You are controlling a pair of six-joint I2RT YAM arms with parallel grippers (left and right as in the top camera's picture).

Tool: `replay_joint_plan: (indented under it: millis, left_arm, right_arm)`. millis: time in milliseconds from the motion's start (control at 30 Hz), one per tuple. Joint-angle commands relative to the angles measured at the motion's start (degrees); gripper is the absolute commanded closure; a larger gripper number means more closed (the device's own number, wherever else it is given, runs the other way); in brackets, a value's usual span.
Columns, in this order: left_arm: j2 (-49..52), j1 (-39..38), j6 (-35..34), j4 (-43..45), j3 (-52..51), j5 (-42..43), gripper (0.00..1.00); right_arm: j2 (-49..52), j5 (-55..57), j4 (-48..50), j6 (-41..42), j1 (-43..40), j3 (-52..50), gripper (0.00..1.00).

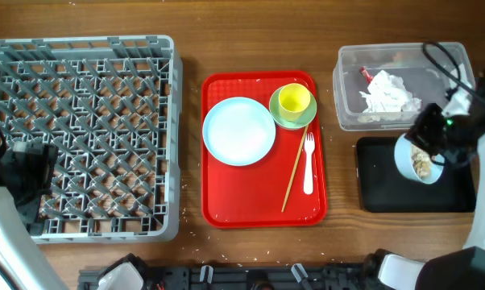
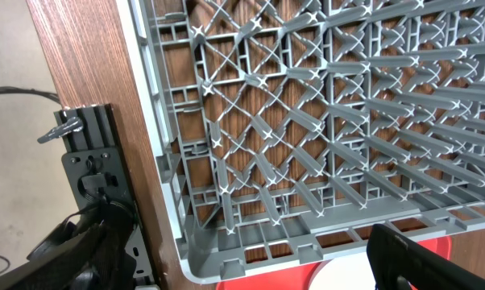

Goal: Sort waste into correct bins and load items into the dishwasher rack
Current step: 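Carry the bowl over the black tray and tip the rice out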

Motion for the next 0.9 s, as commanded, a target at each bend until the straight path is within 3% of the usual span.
replay_joint_plan:
  millis: [0, 300, 600, 700, 767, 867]
  left_arm:
    - [0.1, 0.2, -0.8, 0.0, 0.2, -1.0, 0.00]
    - [0.1, 0.2, -0.8, 0.0, 0.2, -1.0, 0.00]
    - [0.1, 0.2, -0.8, 0.0, 0.2, -1.0, 0.00]
    - [0.1, 0.2, -0.8, 0.0, 0.2, -1.0, 0.00]
    - [0.1, 0.2, -0.8, 0.0, 0.2, -1.0, 0.00]
    - [0.1, 0.2, -0.8, 0.0, 0.2, -1.0, 0.00]
  right_arm:
    - [0.7, -10.7, 2.7, -5.6, -4.2, -4.2, 0.96]
    - [10.8, -30.3, 1.0, -10.8, -19.8, -7.1, 0.96]
    - [24.2, -46.4, -9.5, -29.5, -33.0, -7.1, 0.96]
    - [24.3, -47.0, -5.2, -23.1, -35.5, -7.0, 0.96]
    - [24.3, -52.4, -7.6, -28.8, -36.9, -7.0, 0.96]
    - [24.3, -52.5, -5.2, -25.1, -37.1, -7.0, 0.96]
